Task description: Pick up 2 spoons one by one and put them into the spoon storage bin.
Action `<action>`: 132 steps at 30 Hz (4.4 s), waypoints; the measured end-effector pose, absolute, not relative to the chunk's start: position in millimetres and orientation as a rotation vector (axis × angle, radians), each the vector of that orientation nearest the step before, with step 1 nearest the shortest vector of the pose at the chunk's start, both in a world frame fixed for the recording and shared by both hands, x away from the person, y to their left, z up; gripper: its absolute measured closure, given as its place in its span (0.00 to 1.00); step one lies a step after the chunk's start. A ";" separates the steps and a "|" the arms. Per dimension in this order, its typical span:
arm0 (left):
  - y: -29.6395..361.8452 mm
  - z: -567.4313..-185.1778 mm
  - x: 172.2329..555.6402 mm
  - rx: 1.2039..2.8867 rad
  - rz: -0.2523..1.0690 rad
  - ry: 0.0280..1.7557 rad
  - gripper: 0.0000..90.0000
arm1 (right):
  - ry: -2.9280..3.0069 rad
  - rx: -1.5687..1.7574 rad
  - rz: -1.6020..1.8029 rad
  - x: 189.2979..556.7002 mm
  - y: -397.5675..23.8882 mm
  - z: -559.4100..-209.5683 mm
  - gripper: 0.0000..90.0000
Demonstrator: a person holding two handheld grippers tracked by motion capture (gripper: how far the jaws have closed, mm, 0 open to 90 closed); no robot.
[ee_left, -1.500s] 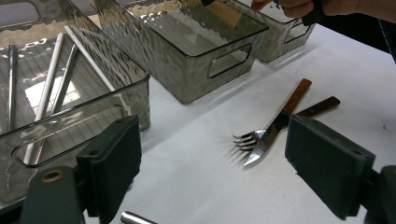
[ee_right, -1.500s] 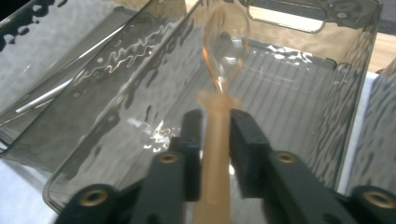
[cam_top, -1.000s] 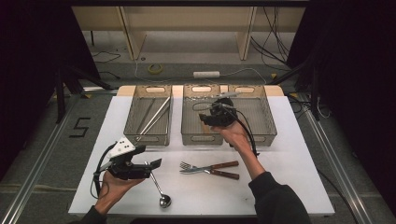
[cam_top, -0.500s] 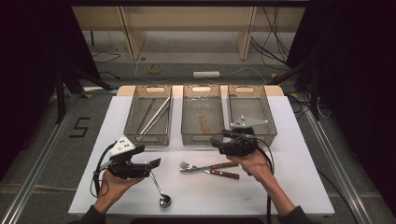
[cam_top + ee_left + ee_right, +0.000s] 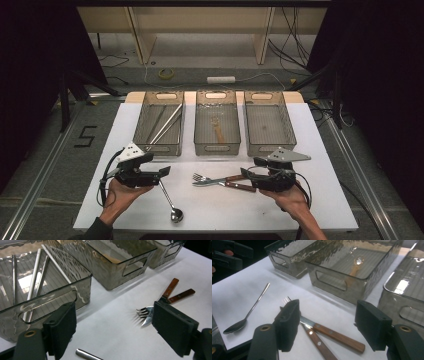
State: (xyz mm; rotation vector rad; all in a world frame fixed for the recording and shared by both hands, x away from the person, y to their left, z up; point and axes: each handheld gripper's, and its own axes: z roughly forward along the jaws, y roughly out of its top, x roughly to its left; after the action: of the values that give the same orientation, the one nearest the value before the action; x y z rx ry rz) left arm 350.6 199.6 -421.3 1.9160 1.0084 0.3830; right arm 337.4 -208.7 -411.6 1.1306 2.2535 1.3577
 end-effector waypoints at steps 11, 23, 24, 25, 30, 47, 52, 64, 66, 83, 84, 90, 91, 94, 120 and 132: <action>194.5 -423.7 362.4 1.984 0.382 0.997 0.37 | 2.228 1.177 1.359 313.1 -230.2 -419.4 0.41; 184.3 -431.9 366.8 2.137 0.343 0.887 0.78 | 2.239 1.199 1.361 296.9 -238.1 -426.3 0.41; 183.4 -432.3 365.5 2.151 0.336 0.877 0.81 | 2.242 1.199 1.361 296.2 -238.1 -426.9 0.41; 182.4 -432.5 363.8 2.169 0.339 0.862 0.84 | 2.243 1.196 1.361 295.5 -238.0 -427.7 0.41; 176.7 -433.7 354.7 2.228 0.291 0.825 0.79 | 2.248 1.198 1.358 293.8 -239.0 -429.2 0.41; 156.5 -435.9 321.4 2.436 0.135 0.757 0.47 | 2.260 1.206 1.356 293.2 -238.7 -430.8 0.41; 151.0 -436.5 310.5 2.460 0.107 0.743 0.46 | 2.265 1.205 1.353 293.1 -237.9 -431.4 0.41; 151.1 -444.5 293.6 2.499 0.043 0.740 0.51 | 2.270 1.202 1.350 293.5 -237.1 -432.0 0.41; 150.2 -446.8 292.1 2.516 0.041 0.734 0.49 | 2.272 1.203 1.351 293.5 -236.9 -432.1 0.41; 143.5 -456.9 288.5 2.590 0.015 0.718 0.42 | 2.278 1.205 1.350 293.9 -236.6 -432.6 0.41; 144.1 -457.0 288.6 2.594 0.015 0.718 0.43 | 2.279 1.205 1.348 293.9 -236.8 -432.6 0.41; 144.0 -459.2 286.5 2.627 0.038 0.706 0.48 | 2.278 1.205 1.351 293.9 -236.6 -432.5 0.41; 143.7 -459.5 286.0 2.630 0.045 0.702 0.50 | 2.278 1.205 1.351 293.9 -236.6 -432.5 0.41; 143.6 -460.0 285.3 2.640 0.049 0.700 0.53 | 2.278 1.205 1.351 293.8 -236.5 -432.5 0.41; 139.0 -465.1 282.5 2.710 0.120 0.678 0.67 | 2.278 1.204 1.352 293.9 -236.8 -432.2 0.42; 132.4 -461.9 283.1 2.696 0.192 0.627 0.71 | 2.276 1.206 1.354 294.1 -236.6 -432.5 0.42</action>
State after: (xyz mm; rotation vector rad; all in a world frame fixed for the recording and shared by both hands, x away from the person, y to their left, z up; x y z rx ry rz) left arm 283.1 132.4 -461.9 2.6957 0.6272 0.1918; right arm 294.1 -236.6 -432.5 1.2060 2.2764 1.3538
